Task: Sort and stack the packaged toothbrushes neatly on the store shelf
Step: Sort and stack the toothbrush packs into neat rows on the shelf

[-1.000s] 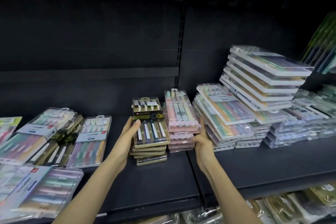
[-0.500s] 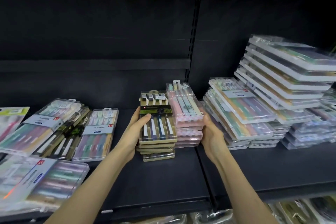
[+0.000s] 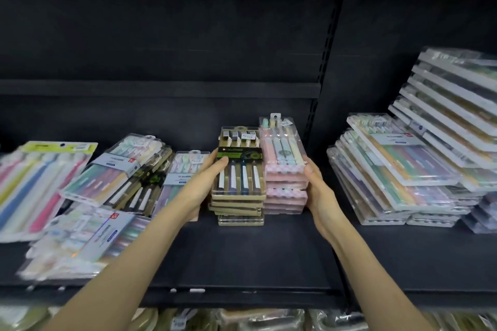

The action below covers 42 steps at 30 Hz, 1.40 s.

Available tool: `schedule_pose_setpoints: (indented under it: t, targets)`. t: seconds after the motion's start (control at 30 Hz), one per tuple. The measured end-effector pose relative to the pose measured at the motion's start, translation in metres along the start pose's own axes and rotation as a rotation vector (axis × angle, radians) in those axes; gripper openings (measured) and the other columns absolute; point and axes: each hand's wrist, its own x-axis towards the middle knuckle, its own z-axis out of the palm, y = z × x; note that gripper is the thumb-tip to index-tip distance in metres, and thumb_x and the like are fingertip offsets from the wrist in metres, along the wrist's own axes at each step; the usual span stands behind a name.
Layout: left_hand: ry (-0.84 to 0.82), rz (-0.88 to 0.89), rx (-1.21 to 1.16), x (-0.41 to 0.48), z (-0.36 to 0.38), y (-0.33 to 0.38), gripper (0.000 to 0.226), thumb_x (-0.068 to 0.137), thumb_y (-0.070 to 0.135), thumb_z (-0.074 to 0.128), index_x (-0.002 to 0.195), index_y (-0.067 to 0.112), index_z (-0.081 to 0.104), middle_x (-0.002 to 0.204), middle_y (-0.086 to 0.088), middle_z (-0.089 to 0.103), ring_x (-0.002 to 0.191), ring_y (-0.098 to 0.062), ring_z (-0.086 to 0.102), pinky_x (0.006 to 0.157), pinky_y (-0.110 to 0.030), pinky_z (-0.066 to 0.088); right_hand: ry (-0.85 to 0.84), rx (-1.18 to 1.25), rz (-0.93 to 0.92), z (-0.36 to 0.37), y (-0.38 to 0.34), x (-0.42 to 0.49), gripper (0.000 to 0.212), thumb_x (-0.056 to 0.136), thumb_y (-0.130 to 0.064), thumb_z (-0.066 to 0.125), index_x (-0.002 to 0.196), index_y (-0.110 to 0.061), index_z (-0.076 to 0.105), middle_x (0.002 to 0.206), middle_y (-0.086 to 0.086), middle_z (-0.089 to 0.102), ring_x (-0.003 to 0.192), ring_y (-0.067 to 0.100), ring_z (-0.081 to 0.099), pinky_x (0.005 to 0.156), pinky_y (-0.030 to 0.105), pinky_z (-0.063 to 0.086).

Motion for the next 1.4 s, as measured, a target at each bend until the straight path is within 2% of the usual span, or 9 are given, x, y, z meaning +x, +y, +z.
schedule_pose_setpoints:
  t: [0.1,0.2,0.33,0.47,0.57,0.77,1.13,1.27,1.4]
  targets:
    - [0.250,0.111,0.383,-0.018,-0.029,0.006,0.042,0.098,0.041,0.045,0.135,0.022,0.051,0.124,0.010,0.054,0.114,-0.008,0.048,0.096,-0.024,0.034,0.195,-0.142,-0.047,0.006,-0.007,-0.017,0.067,0.081,-0.059,0.052,0.142,-0.034,0.038,0.146,-0.012,0.043,0.133,0.006,0.040,0.112,0.034,0.030]
    - [0.482,0.315,0.684,-0.058,-0.077,-0.004,0.024,0.097,0.027,0.052,0.109,0.012,0.067,0.093,0.005,0.063,0.089,-0.021,0.060,0.074,-0.027,0.038,0.425,-0.496,-0.372,0.025,-0.018,-0.050,0.044,0.093,-0.057,0.048,0.131,-0.036,0.046,0.133,-0.025,0.046,0.126,-0.003,0.040,0.108,0.025,0.033]
    - [0.618,0.364,1.021,-0.109,-0.138,-0.025,0.027,0.090,0.028,0.060,0.095,0.004,0.072,0.099,-0.014,0.068,0.093,-0.037,0.060,0.078,-0.038,0.043,0.193,-0.621,-0.707,0.101,-0.026,-0.086,0.027,0.093,-0.034,0.047,0.116,-0.028,0.058,0.114,-0.030,0.054,0.111,-0.010,0.050,0.094,0.007,0.037]
    - [0.602,0.230,1.170,-0.133,-0.169,-0.039,0.075,0.076,0.061,0.033,0.110,0.006,0.071,0.118,-0.024,0.062,0.110,-0.044,0.055,0.095,-0.052,0.042,-0.124,-0.747,-0.514,0.180,-0.003,-0.086,0.034,0.097,-0.036,0.047,0.115,-0.014,0.065,0.114,-0.005,0.063,0.109,0.003,0.055,0.093,0.019,0.043]
    - [0.522,0.096,1.161,-0.138,-0.173,-0.053,0.099,0.066,0.083,0.019,0.130,0.020,0.060,0.143,-0.017,0.045,0.134,-0.037,0.036,0.109,-0.050,0.030,-0.124,-0.937,-0.195,0.215,0.015,-0.049,0.042,0.099,-0.037,0.045,0.133,-0.011,0.050,0.127,0.010,0.053,0.116,0.026,0.052,0.095,0.033,0.042]
    - [0.536,0.103,1.125,-0.141,-0.178,-0.068,0.098,0.064,0.088,0.007,0.136,0.036,0.050,0.154,0.000,0.030,0.143,-0.024,0.019,0.109,-0.049,0.031,-0.052,-1.182,0.229,0.241,0.034,0.014,0.073,0.088,-0.063,0.050,0.139,-0.012,0.035,0.138,0.020,0.042,0.125,0.036,0.040,0.095,0.038,0.040]
    - [0.548,0.209,1.099,-0.141,-0.199,-0.070,0.097,0.068,0.090,0.012,0.126,0.030,0.062,0.140,-0.002,0.047,0.128,-0.028,0.041,0.103,-0.050,0.033,-0.038,-1.310,0.339,0.242,0.039,0.035,0.090,0.070,-0.061,0.069,0.140,-0.018,0.033,0.140,0.019,0.042,0.131,0.036,0.034,0.095,0.038,0.040]
    - [0.664,0.242,1.001,-0.117,-0.214,-0.047,0.097,0.065,0.085,0.029,0.128,0.017,0.059,0.134,-0.013,0.052,0.124,-0.034,0.044,0.104,-0.047,0.034,0.002,-1.015,0.358,0.244,0.038,0.029,0.075,0.057,-0.045,0.069,0.124,-0.018,0.047,0.116,0.012,0.062,0.111,0.032,0.055,0.085,0.036,0.051]
    - [0.498,0.018,1.075,-0.071,-0.224,-0.021,0.101,0.068,0.085,0.043,0.146,0.024,0.030,0.146,-0.016,0.038,0.134,-0.034,0.033,0.107,-0.043,0.031,0.057,-0.480,0.334,0.248,0.031,0.022,0.047,0.053,-0.026,0.071,0.098,-0.027,0.056,0.089,0.003,0.068,0.074,0.019,0.063,0.058,0.030,0.049]
